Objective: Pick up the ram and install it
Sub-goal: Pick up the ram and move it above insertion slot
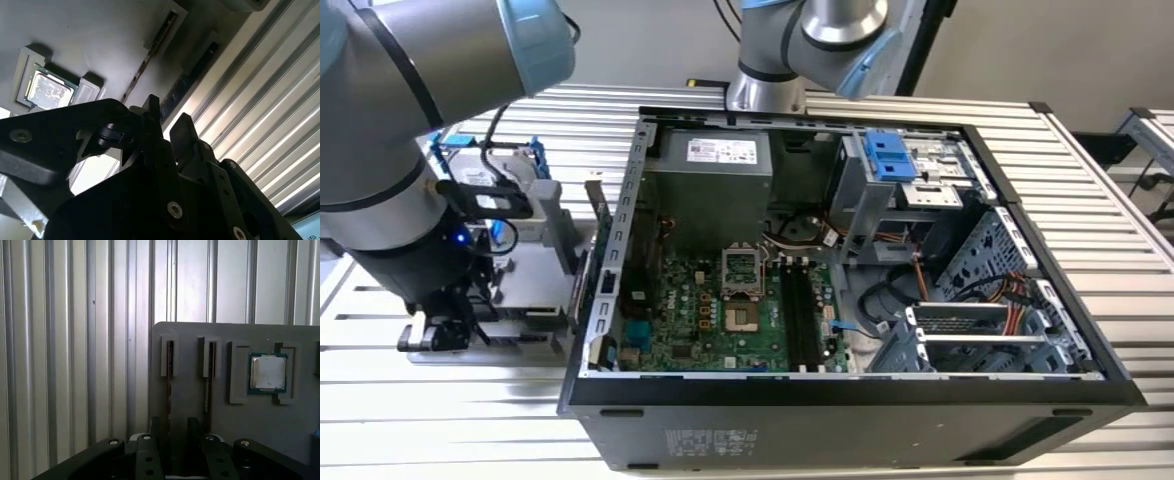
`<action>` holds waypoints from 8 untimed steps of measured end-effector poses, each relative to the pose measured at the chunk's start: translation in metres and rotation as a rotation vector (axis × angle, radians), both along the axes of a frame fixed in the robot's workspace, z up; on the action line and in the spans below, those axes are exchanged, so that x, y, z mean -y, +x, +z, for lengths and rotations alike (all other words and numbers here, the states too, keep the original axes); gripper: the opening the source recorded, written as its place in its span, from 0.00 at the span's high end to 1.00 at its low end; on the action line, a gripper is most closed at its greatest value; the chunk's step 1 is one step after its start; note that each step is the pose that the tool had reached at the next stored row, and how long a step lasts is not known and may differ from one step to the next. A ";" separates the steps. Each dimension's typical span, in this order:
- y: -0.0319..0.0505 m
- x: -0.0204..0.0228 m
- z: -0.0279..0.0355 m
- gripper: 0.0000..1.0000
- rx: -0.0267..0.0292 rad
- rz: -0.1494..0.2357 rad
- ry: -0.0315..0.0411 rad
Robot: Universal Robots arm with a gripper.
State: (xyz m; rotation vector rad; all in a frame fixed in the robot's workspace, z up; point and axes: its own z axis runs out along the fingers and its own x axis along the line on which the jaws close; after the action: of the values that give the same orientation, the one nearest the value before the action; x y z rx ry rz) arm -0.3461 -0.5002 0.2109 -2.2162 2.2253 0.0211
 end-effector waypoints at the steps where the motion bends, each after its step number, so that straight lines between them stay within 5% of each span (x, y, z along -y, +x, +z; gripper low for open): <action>1: 0.0000 0.0005 -0.0019 0.00 0.0000 0.000 -0.0001; 8: -0.0001 0.0008 -0.0138 0.00 -0.0032 -0.008 -0.0012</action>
State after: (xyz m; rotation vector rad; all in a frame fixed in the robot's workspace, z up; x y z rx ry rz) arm -0.3462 -0.5010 0.1972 -2.2096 2.2360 0.0233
